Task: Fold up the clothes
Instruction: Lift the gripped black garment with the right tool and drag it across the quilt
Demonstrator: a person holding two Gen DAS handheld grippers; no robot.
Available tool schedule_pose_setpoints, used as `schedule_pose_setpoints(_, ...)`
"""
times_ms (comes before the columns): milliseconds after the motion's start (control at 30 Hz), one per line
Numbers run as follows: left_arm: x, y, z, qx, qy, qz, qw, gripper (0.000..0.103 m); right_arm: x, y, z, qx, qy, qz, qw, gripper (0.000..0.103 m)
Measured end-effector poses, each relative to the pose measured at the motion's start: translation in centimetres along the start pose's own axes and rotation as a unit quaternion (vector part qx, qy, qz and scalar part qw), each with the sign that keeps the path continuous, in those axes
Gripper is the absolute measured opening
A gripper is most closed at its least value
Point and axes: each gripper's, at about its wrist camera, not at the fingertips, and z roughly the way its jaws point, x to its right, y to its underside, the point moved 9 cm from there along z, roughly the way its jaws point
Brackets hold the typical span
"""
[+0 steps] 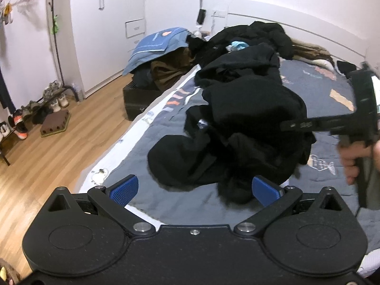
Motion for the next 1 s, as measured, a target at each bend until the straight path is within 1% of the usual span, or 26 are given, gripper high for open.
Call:
schedule_pose_setpoints(100, 1.9, 0.1, -0.5, 0.005, 0.011, 0.011, 0.9999, 0.103, 2.8, -0.7, -4.0, 0.027, -0.002, 0.029, 0.999, 0.005)
schedule_pose_setpoints(233, 4.3, 0.4, -0.9, 0.01, 0.026, 0.019, 0.9994, 0.103, 6.8, -0.8, -8.6, 0.045, 0.025, 0.035, 0.998, 0.005)
schedule_pose_setpoints(300, 5.5, 0.5, -1.2, 0.014, 0.035, 0.02, 0.9991, 0.103, 8.7, -0.4, -10.7, 0.054, 0.033, 0.051, 0.997, 0.005)
schedule_pose_setpoints(500, 9.0, 0.9, -1.9, 0.022, 0.052, 0.035, 0.9978, 0.103, 14.3, 1.2, -15.1, 0.07, 0.055, 0.089, 0.992, 0.005)
schedule_pose_setpoints(600, 9.9, 1.1, -2.2, 0.025, 0.056, 0.04, 0.9973, 0.103, 17.3, 1.8, -17.3, 0.084, 0.07, 0.118, 0.987, 0.005)
schedule_pose_setpoints(700, 10.1, 1.1, -2.5, 0.028, 0.055, 0.045, 0.9971, 0.103, 20.3, 1.7, -19.7, 0.104, 0.075, 0.149, 0.981, 0.005)
schedule_pose_setpoints(1000, 8.9, 0.3, -3.4, 0.039, 0.041, 0.038, 0.9977, 0.103, 26.2, 1.8, -25.9, 0.152, 0.114, 0.182, 0.965, 0.005)
